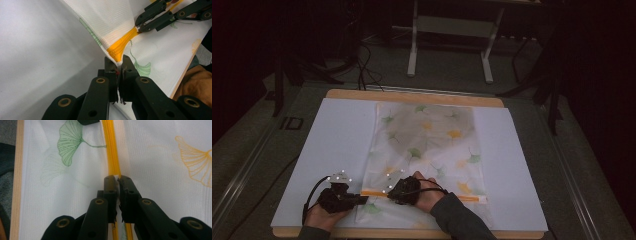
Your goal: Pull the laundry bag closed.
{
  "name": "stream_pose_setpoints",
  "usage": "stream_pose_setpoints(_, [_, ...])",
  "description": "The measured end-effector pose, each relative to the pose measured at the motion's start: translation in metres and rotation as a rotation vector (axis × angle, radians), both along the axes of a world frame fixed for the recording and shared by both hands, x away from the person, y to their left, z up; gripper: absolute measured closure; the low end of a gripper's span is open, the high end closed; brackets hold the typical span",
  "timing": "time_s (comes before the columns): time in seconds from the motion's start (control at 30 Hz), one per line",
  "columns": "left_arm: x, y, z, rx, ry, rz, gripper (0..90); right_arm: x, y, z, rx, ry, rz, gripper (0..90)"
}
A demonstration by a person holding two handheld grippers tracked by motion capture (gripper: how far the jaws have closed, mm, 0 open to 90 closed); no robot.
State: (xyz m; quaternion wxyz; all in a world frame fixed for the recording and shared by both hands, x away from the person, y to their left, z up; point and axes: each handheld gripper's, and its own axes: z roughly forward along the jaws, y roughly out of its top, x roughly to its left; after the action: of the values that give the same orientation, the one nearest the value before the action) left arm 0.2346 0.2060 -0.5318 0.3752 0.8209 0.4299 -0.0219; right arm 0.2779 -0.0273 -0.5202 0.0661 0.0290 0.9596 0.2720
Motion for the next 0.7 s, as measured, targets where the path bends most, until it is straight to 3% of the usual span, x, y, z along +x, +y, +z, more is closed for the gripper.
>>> stream_pose_setpoints(0.7, [-0.0006,0.0012,0.0005,-0.007,-0.002,-0.001,86.6,-0.0013,-0.0087,0.0016,-0.032,-0.011,0.0,84.7])
